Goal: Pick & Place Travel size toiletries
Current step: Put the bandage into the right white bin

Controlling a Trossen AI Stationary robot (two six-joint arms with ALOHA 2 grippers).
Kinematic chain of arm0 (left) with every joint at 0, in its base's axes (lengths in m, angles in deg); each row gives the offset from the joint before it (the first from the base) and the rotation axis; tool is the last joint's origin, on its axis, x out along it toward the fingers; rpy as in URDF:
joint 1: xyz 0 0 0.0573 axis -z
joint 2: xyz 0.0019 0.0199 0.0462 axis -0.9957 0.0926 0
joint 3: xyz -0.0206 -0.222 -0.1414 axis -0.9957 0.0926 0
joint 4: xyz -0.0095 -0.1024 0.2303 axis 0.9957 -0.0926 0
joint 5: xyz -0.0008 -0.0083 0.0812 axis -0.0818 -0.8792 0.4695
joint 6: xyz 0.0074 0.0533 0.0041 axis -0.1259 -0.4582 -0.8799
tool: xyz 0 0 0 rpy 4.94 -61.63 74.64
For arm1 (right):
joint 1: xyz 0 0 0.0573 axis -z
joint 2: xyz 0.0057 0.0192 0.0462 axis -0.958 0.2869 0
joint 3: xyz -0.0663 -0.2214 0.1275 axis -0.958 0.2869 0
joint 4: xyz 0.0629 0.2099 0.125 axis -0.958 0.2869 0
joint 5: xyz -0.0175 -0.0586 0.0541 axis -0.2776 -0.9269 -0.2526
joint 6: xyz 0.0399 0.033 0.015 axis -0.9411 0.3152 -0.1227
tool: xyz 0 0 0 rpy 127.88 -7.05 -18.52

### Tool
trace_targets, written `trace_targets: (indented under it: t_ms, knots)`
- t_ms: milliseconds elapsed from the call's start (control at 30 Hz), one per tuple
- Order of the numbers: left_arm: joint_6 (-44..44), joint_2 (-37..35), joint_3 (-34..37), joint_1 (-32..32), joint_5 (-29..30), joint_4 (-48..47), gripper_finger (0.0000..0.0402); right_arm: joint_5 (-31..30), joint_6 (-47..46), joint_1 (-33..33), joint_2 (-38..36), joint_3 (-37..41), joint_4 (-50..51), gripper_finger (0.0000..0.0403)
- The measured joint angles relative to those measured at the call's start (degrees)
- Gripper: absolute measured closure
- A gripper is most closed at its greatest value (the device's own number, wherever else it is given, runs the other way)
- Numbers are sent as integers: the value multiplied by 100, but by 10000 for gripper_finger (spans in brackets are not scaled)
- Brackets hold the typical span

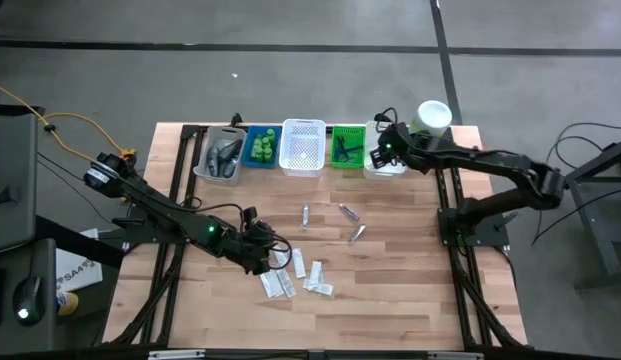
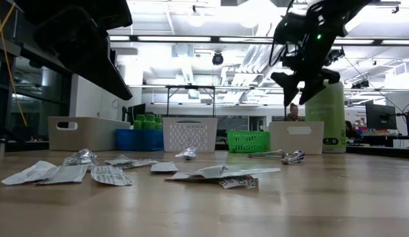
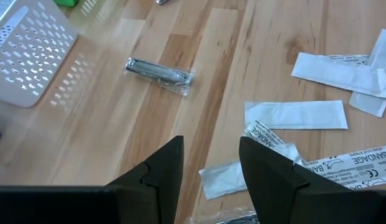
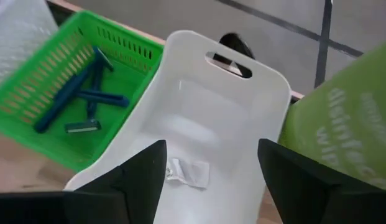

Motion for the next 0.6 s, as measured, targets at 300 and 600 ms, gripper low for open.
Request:
trace_targets:
  t_ms: [300,600]
  knots:
    - [-2,0,0,-1,3,2,248,8,-45,-389,-740,-2,87,157]
    - [-2,0,0,-1,7,2,248,243,-103,-1082,-908,-4,53,157]
